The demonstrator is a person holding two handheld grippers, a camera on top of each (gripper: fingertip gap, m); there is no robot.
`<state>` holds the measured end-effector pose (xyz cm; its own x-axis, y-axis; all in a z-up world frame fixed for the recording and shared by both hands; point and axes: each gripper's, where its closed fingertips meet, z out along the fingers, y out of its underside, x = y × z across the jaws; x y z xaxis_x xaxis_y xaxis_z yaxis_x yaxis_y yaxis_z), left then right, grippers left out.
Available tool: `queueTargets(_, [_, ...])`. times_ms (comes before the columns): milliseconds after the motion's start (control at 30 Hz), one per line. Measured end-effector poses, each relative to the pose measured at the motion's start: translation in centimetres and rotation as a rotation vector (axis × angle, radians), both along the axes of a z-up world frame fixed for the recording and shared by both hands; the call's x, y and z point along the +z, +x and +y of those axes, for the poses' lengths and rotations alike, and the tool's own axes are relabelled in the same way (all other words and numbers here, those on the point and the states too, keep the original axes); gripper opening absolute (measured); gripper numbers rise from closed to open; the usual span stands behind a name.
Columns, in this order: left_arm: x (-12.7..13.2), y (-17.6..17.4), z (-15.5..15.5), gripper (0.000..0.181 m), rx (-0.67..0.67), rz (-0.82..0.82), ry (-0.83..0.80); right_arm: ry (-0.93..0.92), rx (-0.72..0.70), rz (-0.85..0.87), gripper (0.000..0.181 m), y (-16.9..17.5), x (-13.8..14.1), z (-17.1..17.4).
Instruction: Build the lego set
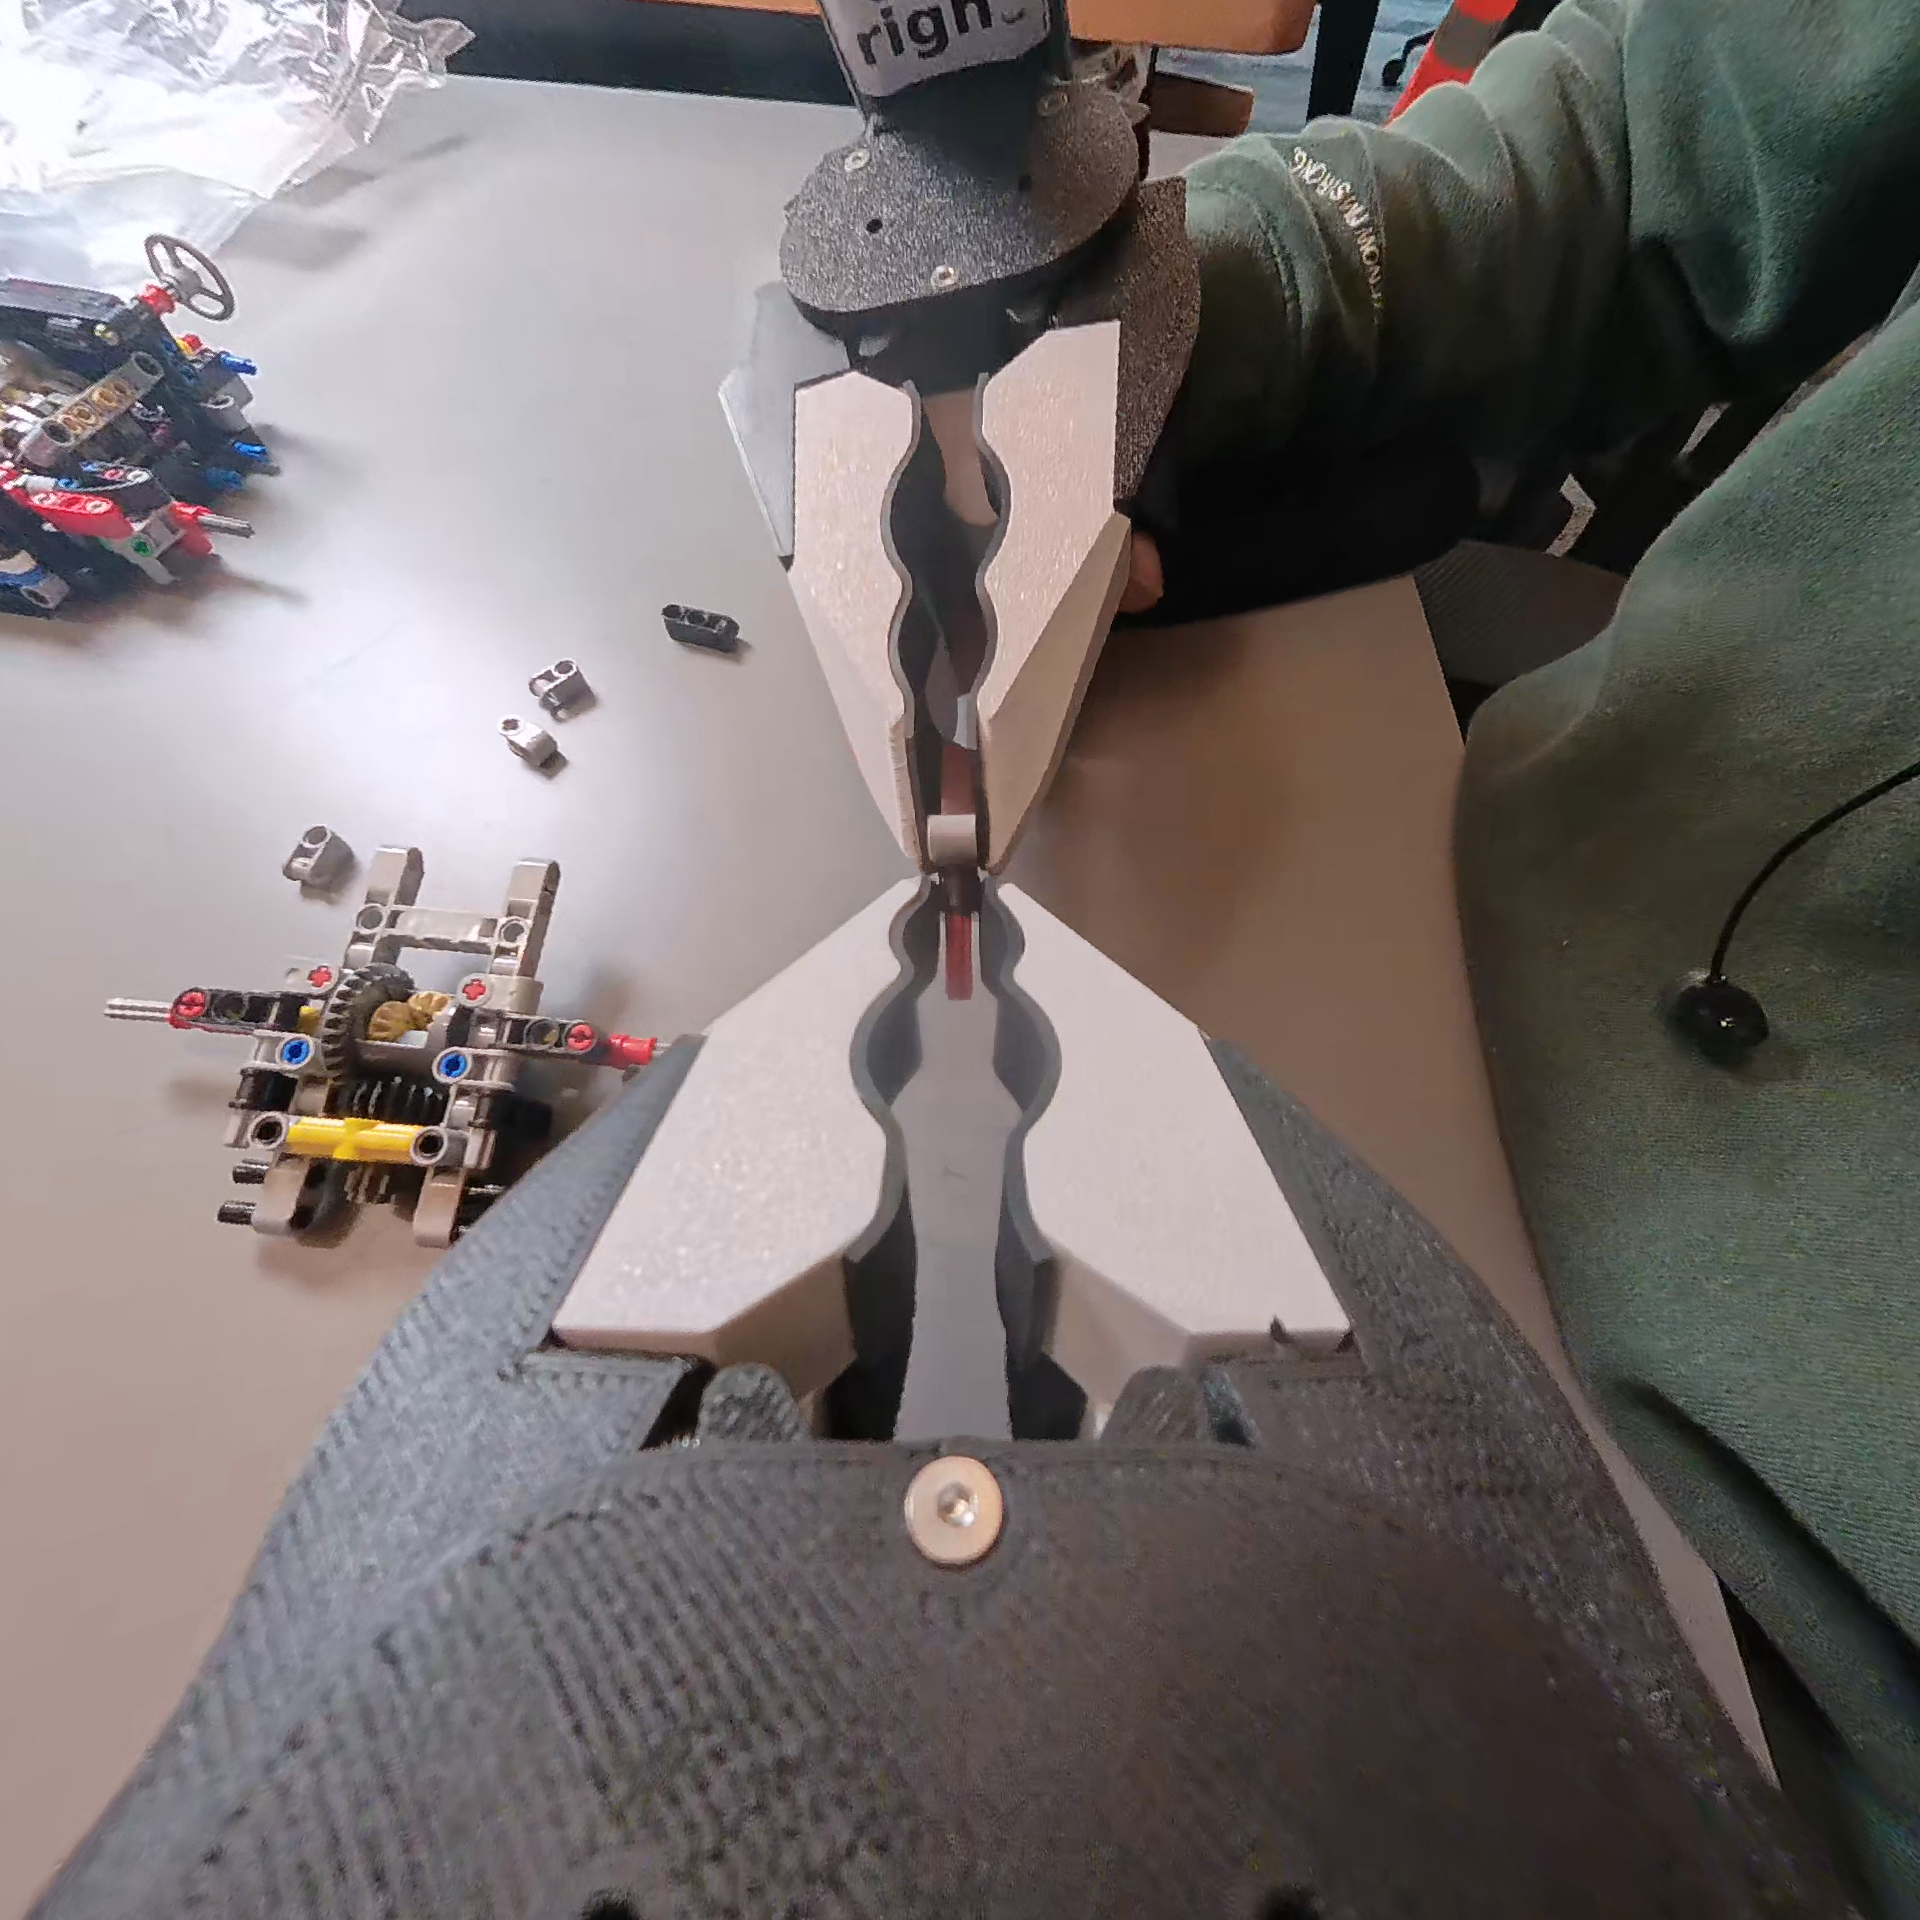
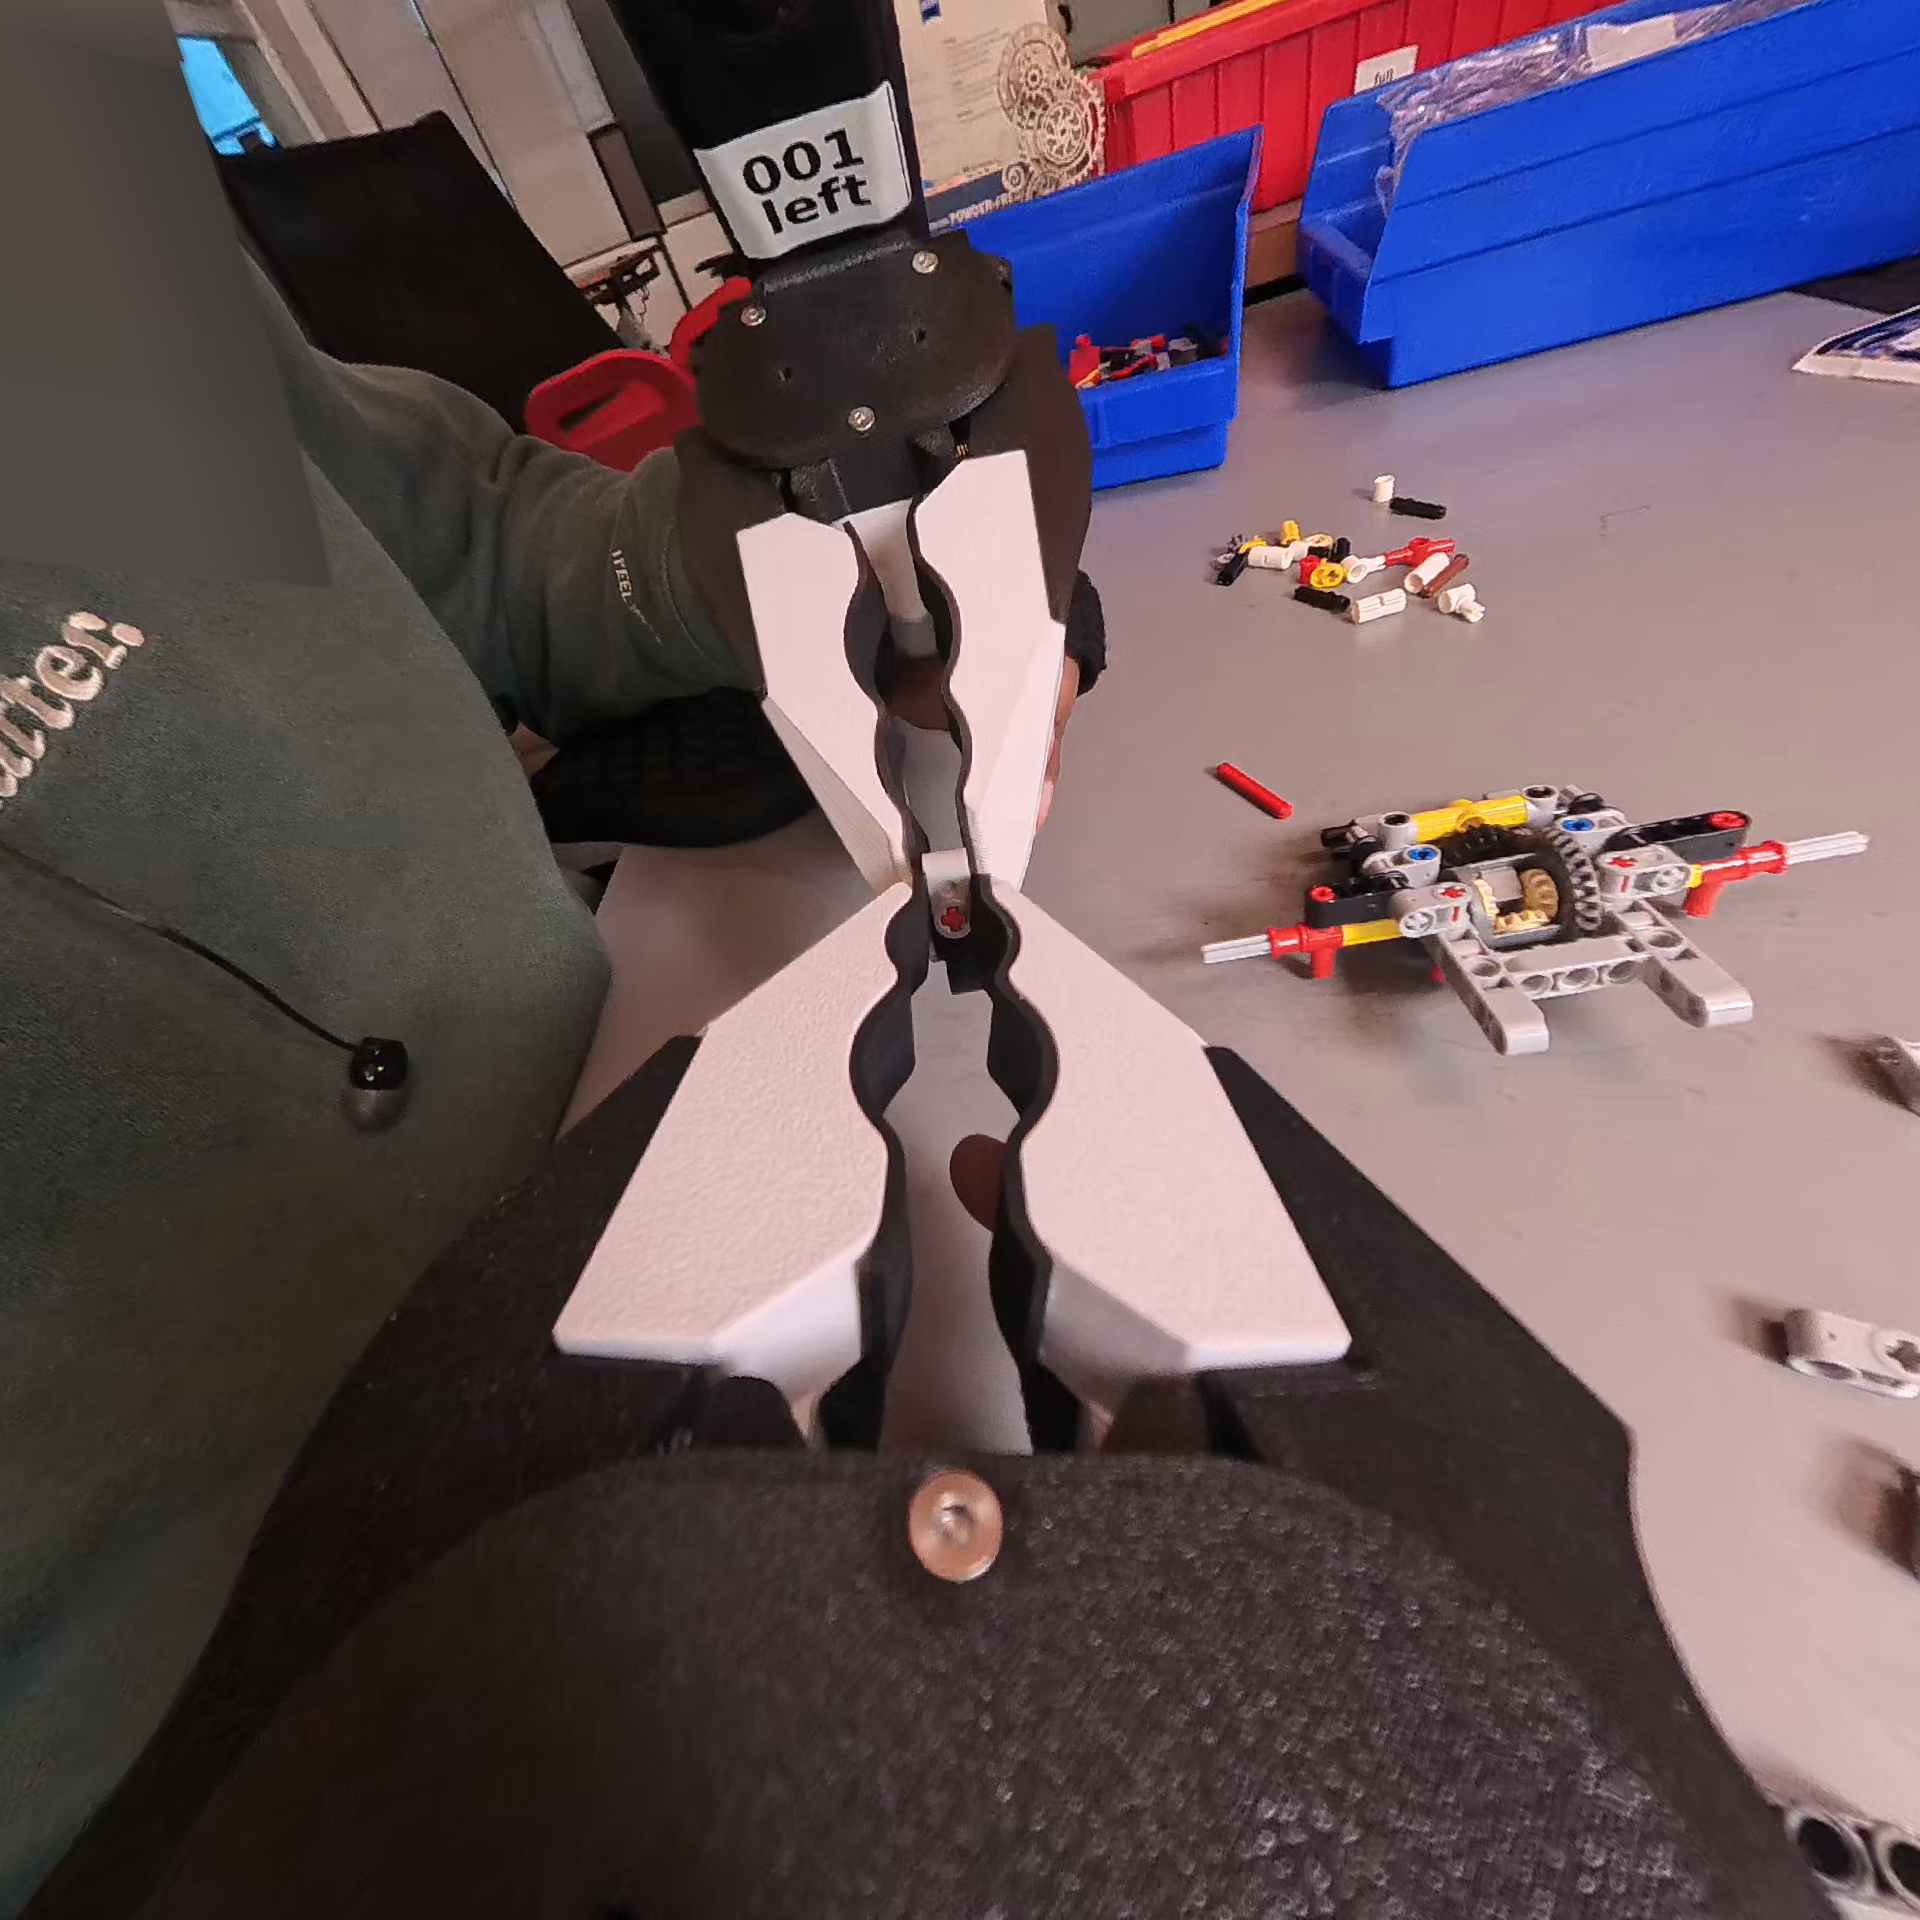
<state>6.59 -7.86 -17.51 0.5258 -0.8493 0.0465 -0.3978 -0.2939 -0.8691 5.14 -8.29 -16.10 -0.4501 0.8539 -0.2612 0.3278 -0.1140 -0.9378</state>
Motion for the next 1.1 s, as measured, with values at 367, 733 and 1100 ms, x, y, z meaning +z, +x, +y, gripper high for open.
queueTargets(367, [2.5,-0.2,0.7,0.008,0.033,-0.207,0.015,-0.197,-0.018,0.07,0.006,-0.2,2.2,1.2])
queueTargets(733, [3.9,-0.3,1.0,0.006,0.077,-0.22,0.067,-0.321,-0.016,0.128,0.007,-0.2,3.8,1.3])
queueTargets(1100, [3.1,-1.1,1.5,0.006,0.119,-0.016,0.185,-0.412,-0.044,0.057,0.008,-0.9,3.0,1.5])
